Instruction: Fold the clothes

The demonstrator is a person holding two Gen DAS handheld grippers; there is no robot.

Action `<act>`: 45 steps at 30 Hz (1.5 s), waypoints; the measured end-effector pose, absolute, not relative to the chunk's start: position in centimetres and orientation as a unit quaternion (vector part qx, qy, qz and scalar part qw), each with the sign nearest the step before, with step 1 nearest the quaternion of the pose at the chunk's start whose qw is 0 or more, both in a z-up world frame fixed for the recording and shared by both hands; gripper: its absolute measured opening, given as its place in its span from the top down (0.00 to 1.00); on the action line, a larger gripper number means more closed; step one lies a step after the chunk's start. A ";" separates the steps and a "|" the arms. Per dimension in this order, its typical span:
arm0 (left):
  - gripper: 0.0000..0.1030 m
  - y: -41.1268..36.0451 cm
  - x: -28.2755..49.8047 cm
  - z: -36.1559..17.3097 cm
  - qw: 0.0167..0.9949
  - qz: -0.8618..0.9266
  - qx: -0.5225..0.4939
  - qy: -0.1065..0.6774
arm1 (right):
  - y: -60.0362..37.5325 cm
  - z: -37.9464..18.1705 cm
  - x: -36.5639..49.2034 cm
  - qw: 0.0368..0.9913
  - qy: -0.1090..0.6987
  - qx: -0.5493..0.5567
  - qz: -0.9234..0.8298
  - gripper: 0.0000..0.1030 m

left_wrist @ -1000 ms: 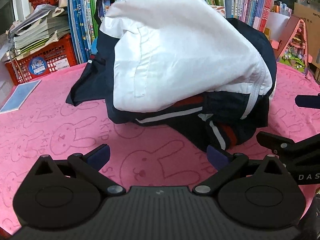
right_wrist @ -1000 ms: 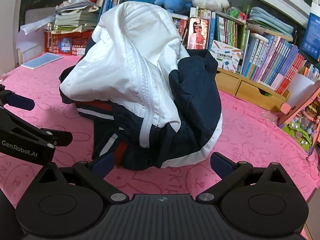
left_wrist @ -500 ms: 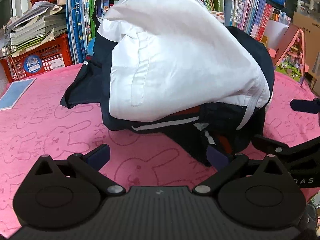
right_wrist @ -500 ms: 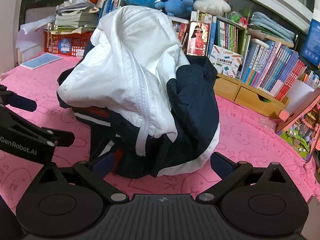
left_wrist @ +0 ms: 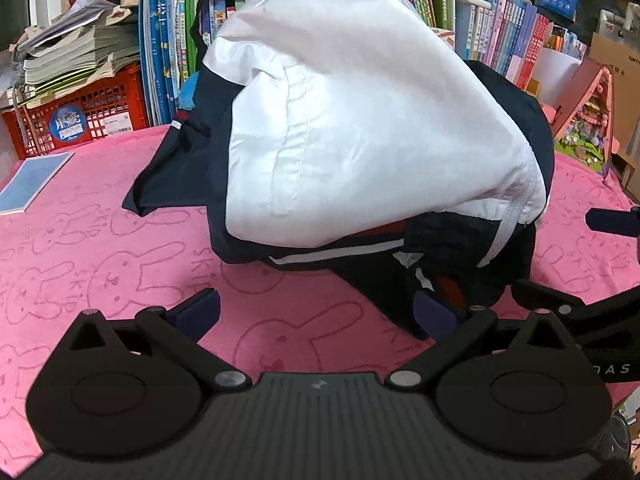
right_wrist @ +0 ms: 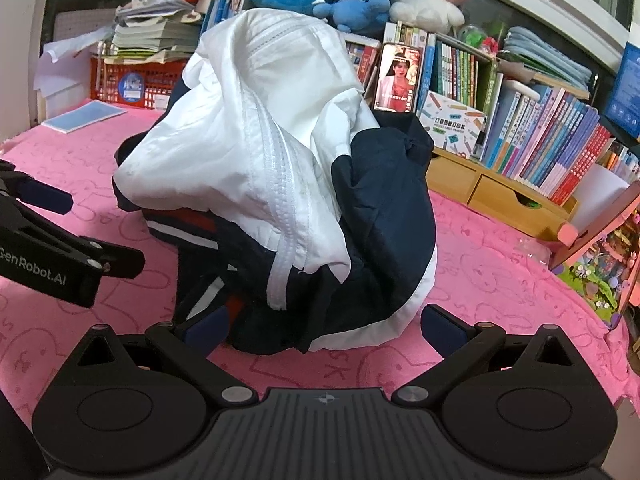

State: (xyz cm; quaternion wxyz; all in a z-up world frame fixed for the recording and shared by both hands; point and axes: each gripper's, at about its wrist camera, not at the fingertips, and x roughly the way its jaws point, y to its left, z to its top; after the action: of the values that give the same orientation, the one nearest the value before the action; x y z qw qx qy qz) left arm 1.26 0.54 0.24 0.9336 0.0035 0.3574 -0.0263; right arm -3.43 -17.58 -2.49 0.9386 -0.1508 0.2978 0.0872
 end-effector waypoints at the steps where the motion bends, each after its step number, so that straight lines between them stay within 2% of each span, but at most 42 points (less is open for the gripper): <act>1: 0.00 0.6 1.2 0.3 0.935 -0.027 0.002 0.354 | -17.6 -2.6 -3.5 0.938 0.298 -0.152 0.087 0.00; 20: 0.00 1.4 1.4 -0.4 0.936 -0.015 0.002 0.352 | -18.5 -3.1 -3.3 0.936 0.308 -0.151 0.080 0.00; 26: 0.00 0.5 1.3 -0.7 0.937 0.008 0.045 0.345 | -18.4 -2.8 -3.0 0.935 0.307 -0.159 0.076 0.00; 45: 0.00 0.8 1.4 -0.8 0.934 -0.007 0.024 0.356 | -18.9 -2.6 -2.9 0.934 0.305 -0.172 0.069 0.00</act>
State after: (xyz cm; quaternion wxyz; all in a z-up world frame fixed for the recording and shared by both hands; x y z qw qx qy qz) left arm 1.41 0.77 -0.84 0.9341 0.0243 0.3562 -0.0068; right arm -2.86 -18.88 -2.58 0.9341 -0.1720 0.3053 0.0689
